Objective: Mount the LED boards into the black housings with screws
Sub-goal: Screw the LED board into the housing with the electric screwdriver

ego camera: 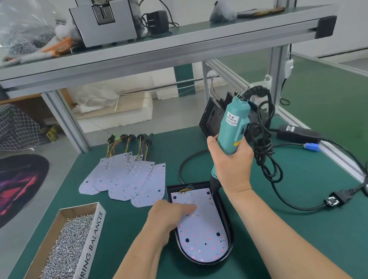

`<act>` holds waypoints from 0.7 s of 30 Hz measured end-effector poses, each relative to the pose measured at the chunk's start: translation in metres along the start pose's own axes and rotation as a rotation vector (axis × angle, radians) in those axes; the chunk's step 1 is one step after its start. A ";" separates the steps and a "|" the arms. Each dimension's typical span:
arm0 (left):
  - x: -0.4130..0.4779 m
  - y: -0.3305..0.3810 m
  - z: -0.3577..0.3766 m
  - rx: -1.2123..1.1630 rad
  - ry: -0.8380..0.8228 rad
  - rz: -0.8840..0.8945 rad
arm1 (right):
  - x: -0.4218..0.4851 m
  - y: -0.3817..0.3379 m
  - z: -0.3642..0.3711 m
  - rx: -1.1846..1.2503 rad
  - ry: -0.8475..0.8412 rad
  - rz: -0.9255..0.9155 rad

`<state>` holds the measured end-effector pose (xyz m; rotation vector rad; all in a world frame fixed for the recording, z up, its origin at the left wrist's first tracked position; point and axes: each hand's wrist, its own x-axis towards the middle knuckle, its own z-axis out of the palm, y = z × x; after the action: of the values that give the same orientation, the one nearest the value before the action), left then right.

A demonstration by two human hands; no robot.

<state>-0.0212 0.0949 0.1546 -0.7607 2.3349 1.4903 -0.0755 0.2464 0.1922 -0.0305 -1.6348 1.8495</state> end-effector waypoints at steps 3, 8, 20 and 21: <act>-0.003 0.002 0.000 -0.013 -0.022 0.009 | 0.001 -0.001 0.002 -0.004 0.013 0.008; 0.001 -0.001 0.000 -0.017 -0.026 0.018 | 0.000 0.002 0.003 -0.006 0.009 0.018; 0.003 -0.002 0.002 0.004 0.005 0.032 | 0.000 0.005 0.007 -0.025 -0.035 0.028; 0.004 -0.002 0.002 0.014 0.010 0.034 | 0.000 0.006 0.007 -0.027 -0.035 0.037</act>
<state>-0.0234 0.0952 0.1508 -0.7298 2.3747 1.4852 -0.0813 0.2398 0.1881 -0.0411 -1.6934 1.8659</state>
